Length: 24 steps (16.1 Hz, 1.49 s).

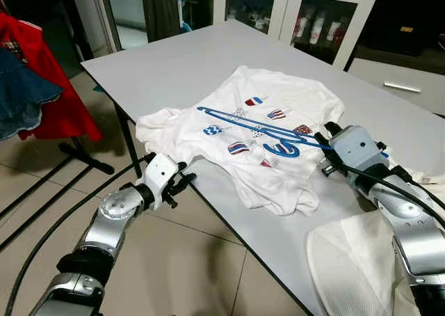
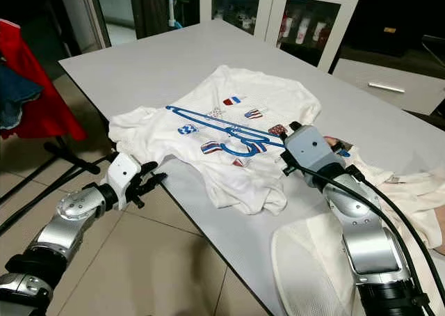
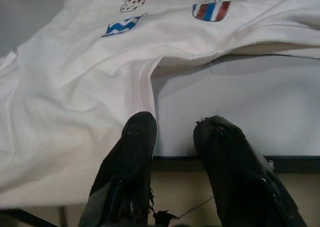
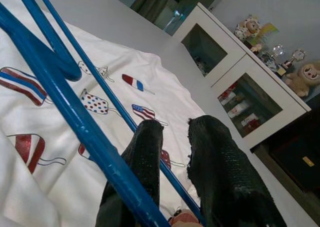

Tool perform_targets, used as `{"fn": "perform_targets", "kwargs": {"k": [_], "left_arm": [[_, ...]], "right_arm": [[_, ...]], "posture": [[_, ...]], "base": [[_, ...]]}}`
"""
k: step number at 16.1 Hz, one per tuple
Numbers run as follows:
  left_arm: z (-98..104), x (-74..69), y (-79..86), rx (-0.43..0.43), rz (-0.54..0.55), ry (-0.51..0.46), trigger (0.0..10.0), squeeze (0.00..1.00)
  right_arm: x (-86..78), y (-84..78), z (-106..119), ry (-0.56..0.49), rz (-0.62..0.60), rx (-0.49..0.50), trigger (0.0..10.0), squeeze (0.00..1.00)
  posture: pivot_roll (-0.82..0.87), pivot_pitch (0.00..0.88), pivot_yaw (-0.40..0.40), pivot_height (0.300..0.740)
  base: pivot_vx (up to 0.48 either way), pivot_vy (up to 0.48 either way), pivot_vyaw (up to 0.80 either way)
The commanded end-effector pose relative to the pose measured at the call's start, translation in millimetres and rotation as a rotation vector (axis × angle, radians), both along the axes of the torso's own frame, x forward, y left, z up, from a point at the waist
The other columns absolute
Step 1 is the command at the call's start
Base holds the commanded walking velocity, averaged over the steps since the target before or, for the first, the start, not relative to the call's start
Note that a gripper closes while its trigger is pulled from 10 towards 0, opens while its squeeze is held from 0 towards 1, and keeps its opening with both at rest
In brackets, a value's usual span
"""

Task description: Hang hanger

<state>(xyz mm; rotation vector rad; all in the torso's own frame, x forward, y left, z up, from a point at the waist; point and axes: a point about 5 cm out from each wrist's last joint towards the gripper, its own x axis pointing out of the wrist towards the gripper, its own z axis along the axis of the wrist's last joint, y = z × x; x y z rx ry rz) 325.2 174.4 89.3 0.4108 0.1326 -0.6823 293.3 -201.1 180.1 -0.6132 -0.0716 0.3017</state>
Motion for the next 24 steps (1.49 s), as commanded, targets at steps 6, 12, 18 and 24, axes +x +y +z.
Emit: {"fn": "perform_targets", "kwargs": {"k": [6, 12, 18, 24], "left_arm": [[31.7, 4.2, 13.6, -0.096, 0.038, -0.196, 10.0, 1.0], [3.0, 2.1, 19.3, -0.125, 0.178, -0.068, 10.0, 1.0], [-10.3, 3.3, 28.3, -0.053, 0.273, -0.006, 10.0, 0.0], [-20.0, 8.8, 26.6, -0.044, 0.327, 0.116, 10.0, 0.0]], "right_arm": [[5.1, 1.8, 2.7, -0.011, -0.001, 0.007, 10.0, 0.0], [2.8, 2.1, 1.3, -0.017, 0.0, -0.02, 10.0, 0.0], [4.2, 5.5, 1.0, -0.018, 0.01, -0.018, 10.0, 0.0], [4.4, 6.2, 1.9, -0.025, 0.01, -0.017, 10.0, 0.0]], "posture": [[0.05, 0.08, -0.022, 0.74], [0.04, 0.078, -0.02, 0.74], [0.05, 0.078, -0.02, 0.74], [0.04, 0.071, -0.016, 0.74]], "base": [[0.0, 0.0, 0.0], [0.0, 0.0, 0.0], [0.0, 0.0, 0.0], [0.0, 0.0, 0.0]]}}
